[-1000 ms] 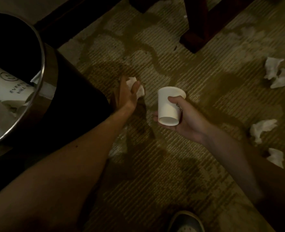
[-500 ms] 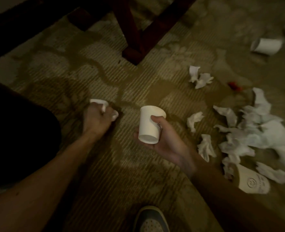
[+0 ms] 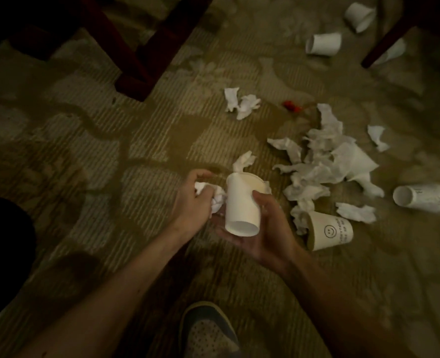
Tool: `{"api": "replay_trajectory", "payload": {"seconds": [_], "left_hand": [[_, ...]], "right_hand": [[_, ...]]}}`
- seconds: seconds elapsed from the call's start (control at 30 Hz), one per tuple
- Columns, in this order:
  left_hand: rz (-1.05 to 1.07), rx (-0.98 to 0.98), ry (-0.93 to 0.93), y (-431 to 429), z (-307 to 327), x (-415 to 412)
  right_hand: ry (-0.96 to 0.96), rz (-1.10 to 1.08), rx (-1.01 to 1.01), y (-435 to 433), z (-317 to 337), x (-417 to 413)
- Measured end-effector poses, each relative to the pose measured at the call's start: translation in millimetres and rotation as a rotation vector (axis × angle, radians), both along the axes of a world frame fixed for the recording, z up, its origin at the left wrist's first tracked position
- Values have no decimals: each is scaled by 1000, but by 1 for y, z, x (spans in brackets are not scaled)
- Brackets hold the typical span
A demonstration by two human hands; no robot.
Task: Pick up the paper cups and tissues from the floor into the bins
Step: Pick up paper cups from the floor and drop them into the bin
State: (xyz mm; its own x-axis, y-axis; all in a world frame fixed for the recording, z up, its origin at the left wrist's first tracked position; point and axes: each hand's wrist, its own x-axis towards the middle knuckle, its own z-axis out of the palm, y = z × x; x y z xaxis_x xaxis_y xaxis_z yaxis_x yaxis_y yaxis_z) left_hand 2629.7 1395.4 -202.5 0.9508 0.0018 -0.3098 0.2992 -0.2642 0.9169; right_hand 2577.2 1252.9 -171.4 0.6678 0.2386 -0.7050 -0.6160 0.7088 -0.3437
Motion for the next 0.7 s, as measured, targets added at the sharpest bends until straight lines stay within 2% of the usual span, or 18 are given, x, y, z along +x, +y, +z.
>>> {"api": "replay_trajectory", "payload": {"seconds": [0.2,0.4,0.5,0.6,0.7], "left_hand": [[-71,156,-13,-23,3,43],[-395,172,-37,-70,-18,69],[-471,394,-66,-85,-34,70],[-428,657,-180,-89,-41,58],[-322,639,-180,-90,-40,50]], "right_hand": [[61,-204,-71,-49,4,-17],[62,-291,-112,-90,13,-23],[63,-307,-185,-107,15,-23],[63,-301,-249,-122,13,-28],[32,-290,-235,-135,12,-31]]}}
